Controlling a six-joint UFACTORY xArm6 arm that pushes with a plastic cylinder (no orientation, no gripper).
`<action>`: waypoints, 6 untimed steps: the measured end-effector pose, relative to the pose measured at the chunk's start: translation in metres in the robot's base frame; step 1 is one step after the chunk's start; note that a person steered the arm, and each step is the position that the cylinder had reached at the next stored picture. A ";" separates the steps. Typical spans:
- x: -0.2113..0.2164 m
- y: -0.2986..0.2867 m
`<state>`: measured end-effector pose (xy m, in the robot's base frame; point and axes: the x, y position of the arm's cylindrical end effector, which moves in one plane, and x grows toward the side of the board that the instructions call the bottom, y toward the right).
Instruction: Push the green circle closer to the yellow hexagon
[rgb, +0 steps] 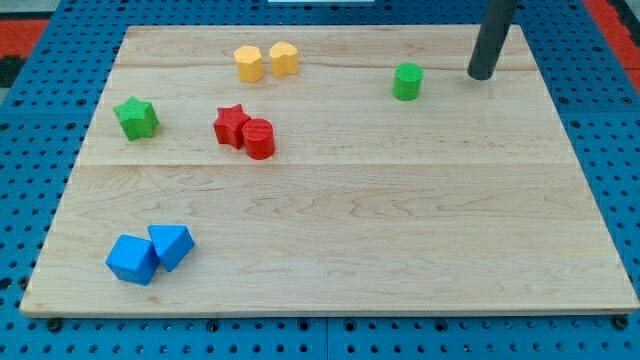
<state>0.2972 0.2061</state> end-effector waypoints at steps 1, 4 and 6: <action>0.004 -0.018; 0.038 -0.194; 0.079 -0.214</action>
<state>0.3758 -0.0080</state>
